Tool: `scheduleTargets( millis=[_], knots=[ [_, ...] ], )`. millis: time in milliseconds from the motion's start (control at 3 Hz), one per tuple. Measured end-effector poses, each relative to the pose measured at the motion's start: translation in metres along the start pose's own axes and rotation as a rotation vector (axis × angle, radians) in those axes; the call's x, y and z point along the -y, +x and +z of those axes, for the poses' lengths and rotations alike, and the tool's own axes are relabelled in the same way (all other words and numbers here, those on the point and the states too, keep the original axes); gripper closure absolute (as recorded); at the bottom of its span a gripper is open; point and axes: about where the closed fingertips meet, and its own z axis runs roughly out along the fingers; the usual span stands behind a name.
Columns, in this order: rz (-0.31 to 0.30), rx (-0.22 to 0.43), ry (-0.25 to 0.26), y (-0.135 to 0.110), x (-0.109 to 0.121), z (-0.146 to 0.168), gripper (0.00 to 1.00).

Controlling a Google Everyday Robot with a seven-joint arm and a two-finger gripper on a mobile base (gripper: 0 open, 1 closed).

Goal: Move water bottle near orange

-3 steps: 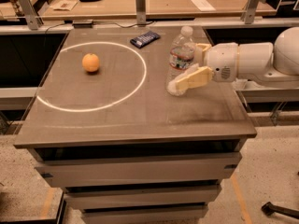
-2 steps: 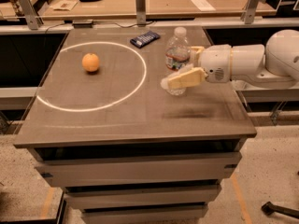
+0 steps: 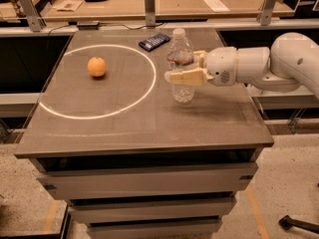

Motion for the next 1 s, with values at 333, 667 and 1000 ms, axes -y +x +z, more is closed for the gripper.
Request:
scheduleTargets(
  millis=[333,667,1000],
  knots=[
    [0.002,0.037,-0.038,-0.013,0.004,0.024,0.88],
    [-0.010,0.061,-0.105,-0.030,0.001,0.055,1.00],
    [-0.017,0.036,-0.143,-0.040,-0.006,0.085,1.00]
  ],
)
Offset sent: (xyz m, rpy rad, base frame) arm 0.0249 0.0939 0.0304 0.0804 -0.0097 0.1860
